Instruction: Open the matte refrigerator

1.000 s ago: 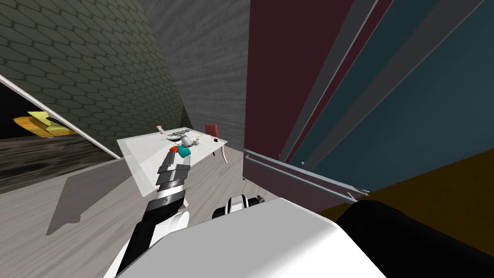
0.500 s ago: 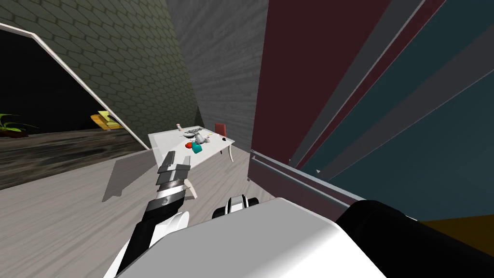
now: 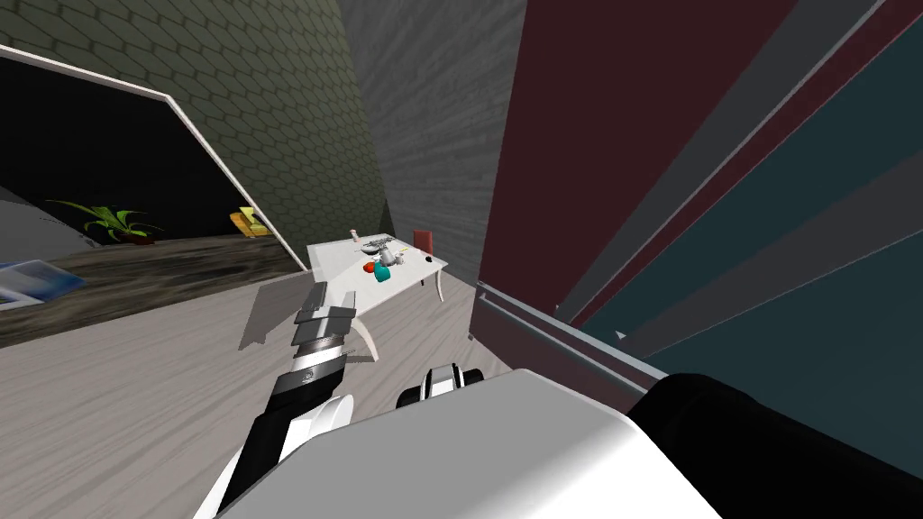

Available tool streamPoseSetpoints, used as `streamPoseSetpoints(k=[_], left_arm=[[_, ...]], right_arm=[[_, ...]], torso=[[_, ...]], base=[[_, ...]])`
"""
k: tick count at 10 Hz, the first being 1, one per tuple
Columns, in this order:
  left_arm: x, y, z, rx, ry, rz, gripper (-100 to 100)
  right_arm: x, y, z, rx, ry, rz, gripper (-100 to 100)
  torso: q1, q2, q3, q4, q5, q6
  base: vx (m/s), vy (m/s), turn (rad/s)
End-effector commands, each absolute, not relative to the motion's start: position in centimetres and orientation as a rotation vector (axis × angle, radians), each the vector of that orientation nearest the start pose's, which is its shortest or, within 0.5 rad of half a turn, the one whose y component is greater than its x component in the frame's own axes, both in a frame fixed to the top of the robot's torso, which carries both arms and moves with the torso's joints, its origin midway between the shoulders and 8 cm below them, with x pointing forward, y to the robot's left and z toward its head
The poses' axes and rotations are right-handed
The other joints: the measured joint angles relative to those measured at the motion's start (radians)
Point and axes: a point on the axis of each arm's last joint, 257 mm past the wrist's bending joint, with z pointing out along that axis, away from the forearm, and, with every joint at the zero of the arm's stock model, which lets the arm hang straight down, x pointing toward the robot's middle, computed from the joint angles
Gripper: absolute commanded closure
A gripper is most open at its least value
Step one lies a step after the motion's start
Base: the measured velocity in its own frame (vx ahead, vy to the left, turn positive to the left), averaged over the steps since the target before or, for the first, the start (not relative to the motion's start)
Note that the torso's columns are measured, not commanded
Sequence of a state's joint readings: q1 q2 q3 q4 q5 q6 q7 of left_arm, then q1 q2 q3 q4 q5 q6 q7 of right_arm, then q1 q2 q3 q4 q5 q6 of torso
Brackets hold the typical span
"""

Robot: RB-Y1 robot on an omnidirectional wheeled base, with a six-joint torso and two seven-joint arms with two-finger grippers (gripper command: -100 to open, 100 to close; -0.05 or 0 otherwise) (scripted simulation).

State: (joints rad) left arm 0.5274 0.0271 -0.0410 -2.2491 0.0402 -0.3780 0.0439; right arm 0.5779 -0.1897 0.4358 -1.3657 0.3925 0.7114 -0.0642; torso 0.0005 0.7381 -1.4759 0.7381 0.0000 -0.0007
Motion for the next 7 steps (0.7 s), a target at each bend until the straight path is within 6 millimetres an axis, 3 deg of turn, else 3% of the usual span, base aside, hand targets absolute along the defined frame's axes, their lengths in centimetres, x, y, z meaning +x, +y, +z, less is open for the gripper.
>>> streamPoseSetpoints(k=[1,2,3,4,6,7], left_arm=[[36.7,27.5,-2.5,-0.835,0.721,-1.354,0],[36.7,27.5,-2.5,-0.835,0.721,-1.354,0],[36.7,27.5,-2.5,-0.835,0.721,-1.354,0],[36.7,27.5,-2.5,-0.835,0.721,-1.354,0],[36.7,27.5,-2.5,-0.835,0.721,-1.354,0],[36.7,27.5,-2.5,-0.835,0.722,-1.354,0]], right_arm=[[2.5,-26.6,-63.1,1.422,2.597,-0.304,-100],[0.8,-27.3,-63.3,1.431,2.617,-0.372,-100],[0.5,-27.6,-63.2,1.436,2.619,-0.396,-100],[-1.6,-28.3,-63.5,1.380,2.670,-0.491,-100],[-2.7,-29.0,-63.4,1.388,2.678,-0.554,-100],[-4.7,-30.0,-63.5,1.322,2.725,-0.652,-100]], torso=[[0.000,0.000,0.000,0.000,0.000,0.001],[0.000,-0.001,0.000,0.000,0.000,0.000],[-0.001,0.000,0.000,0.000,0.000,0.001],[-0.001,0.001,0.000,0.000,0.000,0.001],[-0.001,0.000,0.000,0.000,0.000,0.001],[-0.001,0.000,0.000,0.000,0.000,0.001]], base=[[0.029,0.020,0.431],[0.028,0.012,0.207],[0.011,0.007,-0.021],[0.014,0.016,0.422],[0.012,0.004,0.093],[0.015,0.012,0.275]])
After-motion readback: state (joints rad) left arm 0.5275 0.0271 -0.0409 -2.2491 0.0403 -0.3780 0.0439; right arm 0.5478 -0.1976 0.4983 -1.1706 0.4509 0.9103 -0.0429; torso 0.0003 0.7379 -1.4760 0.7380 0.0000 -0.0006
